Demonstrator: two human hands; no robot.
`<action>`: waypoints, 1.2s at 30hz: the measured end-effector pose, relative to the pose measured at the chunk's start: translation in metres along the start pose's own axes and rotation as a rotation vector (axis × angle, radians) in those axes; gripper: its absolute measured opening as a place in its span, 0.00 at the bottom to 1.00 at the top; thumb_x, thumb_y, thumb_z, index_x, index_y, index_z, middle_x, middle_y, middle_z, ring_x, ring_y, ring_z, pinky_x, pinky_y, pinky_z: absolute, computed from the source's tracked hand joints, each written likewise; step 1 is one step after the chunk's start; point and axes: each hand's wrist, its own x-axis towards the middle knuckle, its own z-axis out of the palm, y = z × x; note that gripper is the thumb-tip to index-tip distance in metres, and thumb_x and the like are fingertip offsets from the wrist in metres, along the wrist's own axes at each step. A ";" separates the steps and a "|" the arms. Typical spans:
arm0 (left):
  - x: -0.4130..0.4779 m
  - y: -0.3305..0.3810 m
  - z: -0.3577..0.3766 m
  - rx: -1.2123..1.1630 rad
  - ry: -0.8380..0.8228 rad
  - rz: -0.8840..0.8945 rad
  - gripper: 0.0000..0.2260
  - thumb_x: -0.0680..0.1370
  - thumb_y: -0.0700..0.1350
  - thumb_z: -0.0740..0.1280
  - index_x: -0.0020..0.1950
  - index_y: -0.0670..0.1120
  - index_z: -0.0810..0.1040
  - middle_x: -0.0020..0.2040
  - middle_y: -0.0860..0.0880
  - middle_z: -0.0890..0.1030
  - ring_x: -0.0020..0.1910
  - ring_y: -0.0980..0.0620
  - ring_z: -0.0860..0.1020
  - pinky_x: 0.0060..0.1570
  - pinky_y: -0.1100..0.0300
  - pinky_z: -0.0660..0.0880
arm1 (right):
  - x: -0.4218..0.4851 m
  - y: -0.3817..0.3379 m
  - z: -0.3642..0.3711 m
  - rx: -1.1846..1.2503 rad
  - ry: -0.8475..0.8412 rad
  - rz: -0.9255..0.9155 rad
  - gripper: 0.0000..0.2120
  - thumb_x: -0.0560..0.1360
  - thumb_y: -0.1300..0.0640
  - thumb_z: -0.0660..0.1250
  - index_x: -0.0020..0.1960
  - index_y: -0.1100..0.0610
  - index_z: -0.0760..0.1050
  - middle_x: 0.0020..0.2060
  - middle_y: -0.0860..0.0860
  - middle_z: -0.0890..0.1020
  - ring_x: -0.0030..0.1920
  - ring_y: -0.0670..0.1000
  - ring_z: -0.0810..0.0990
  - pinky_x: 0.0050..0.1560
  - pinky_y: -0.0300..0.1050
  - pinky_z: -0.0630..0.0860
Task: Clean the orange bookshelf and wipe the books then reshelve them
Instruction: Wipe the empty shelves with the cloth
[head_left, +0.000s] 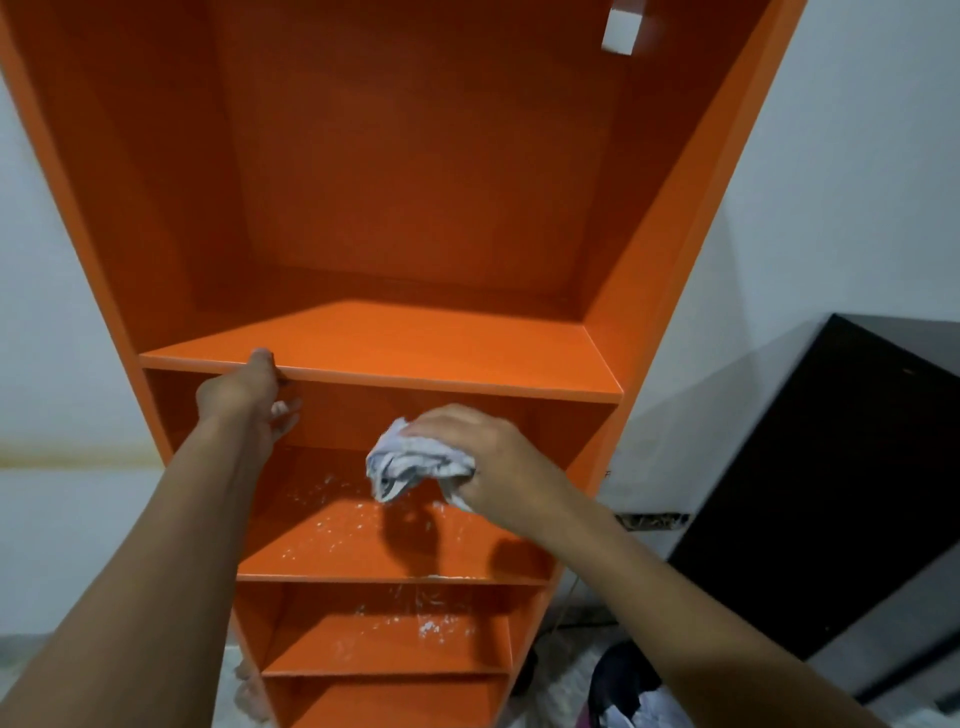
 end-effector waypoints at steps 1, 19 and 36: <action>0.000 0.000 -0.001 0.005 0.000 0.003 0.17 0.81 0.52 0.63 0.65 0.43 0.73 0.57 0.46 0.80 0.46 0.49 0.80 0.36 0.55 0.76 | -0.001 -0.003 0.000 0.024 0.006 0.008 0.33 0.62 0.77 0.68 0.65 0.57 0.77 0.61 0.50 0.78 0.62 0.48 0.76 0.60 0.38 0.73; 0.022 0.014 -0.016 0.481 0.561 0.444 0.43 0.72 0.53 0.75 0.78 0.43 0.53 0.76 0.38 0.57 0.74 0.37 0.58 0.69 0.38 0.60 | 0.151 0.155 -0.085 -0.479 -0.046 0.901 0.18 0.82 0.56 0.55 0.67 0.61 0.73 0.67 0.61 0.75 0.66 0.61 0.74 0.62 0.50 0.74; 0.040 0.019 -0.062 0.542 0.562 0.798 0.14 0.82 0.48 0.61 0.62 0.44 0.80 0.54 0.40 0.83 0.50 0.38 0.81 0.47 0.50 0.76 | 0.296 0.107 0.038 -0.319 -0.137 0.488 0.16 0.78 0.59 0.61 0.64 0.55 0.78 0.61 0.58 0.80 0.58 0.61 0.80 0.55 0.52 0.79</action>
